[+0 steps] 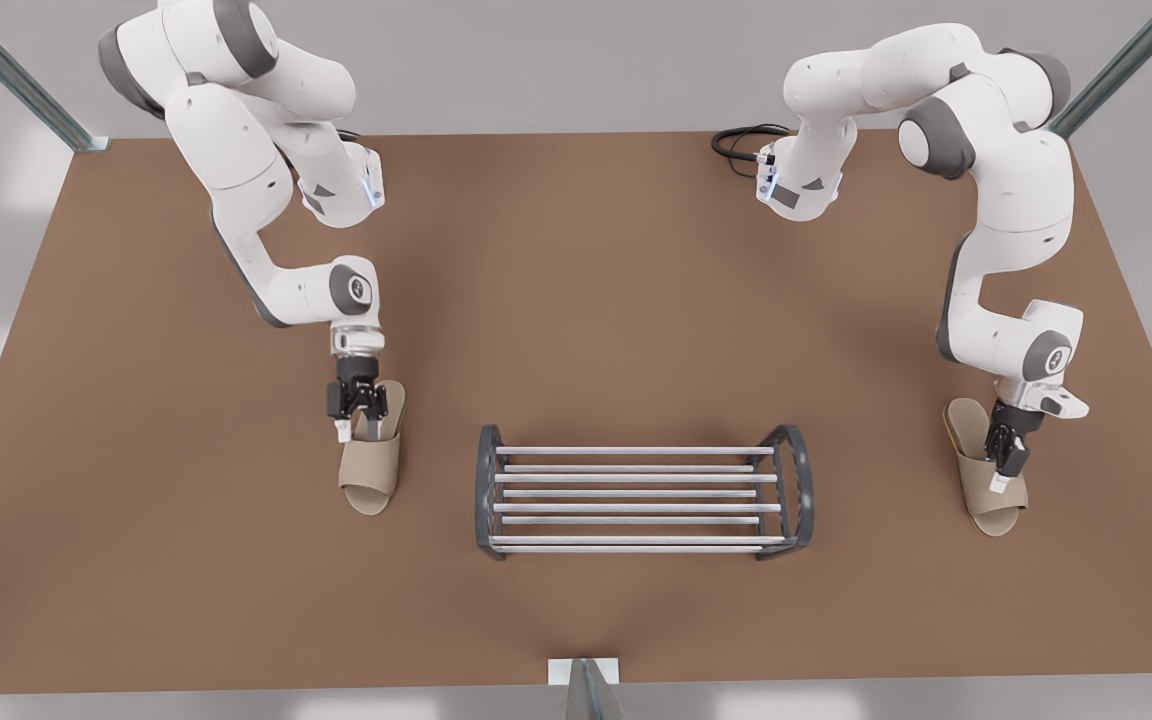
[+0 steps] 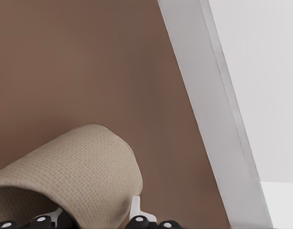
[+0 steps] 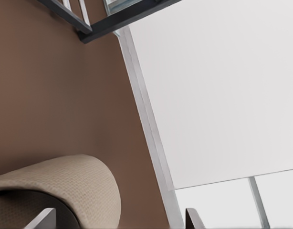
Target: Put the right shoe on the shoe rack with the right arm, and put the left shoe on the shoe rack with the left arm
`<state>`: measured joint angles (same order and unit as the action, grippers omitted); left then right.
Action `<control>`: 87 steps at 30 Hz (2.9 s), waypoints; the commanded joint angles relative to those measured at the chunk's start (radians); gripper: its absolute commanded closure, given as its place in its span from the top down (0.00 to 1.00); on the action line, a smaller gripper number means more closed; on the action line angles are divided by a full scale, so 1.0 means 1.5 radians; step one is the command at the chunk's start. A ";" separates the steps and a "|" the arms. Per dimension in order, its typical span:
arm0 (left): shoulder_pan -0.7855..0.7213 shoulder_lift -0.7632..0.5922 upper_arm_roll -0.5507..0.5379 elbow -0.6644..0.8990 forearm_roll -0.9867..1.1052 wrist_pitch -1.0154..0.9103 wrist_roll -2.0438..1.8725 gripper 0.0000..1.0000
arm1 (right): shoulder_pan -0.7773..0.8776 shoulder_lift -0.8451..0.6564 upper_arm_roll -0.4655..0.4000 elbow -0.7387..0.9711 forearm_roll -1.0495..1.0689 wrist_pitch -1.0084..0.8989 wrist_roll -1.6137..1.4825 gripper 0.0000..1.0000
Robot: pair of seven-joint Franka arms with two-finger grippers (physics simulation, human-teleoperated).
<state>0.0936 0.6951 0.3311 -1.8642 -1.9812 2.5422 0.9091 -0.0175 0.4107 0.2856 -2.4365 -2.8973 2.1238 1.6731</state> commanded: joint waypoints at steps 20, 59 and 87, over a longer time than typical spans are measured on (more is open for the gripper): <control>-0.002 -0.037 -0.010 0.015 0.033 0.020 0.042 0.31 | 0.005 0.027 -0.023 0.025 -0.041 -0.005 0.053 0.83; -0.308 -0.064 -0.387 0.232 0.146 0.532 -0.238 0.38 | 0.025 0.048 -0.046 0.068 -0.051 -0.002 0.058 0.29; -0.215 -0.373 0.080 0.142 0.913 -0.401 -0.431 1.00 | 0.245 0.061 -0.049 0.619 0.203 0.568 0.277 0.21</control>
<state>-0.7607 0.1132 0.4136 -1.7132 -1.1601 2.7224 0.5545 0.3278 0.4756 0.2275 -1.5302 -2.6184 2.9705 1.9879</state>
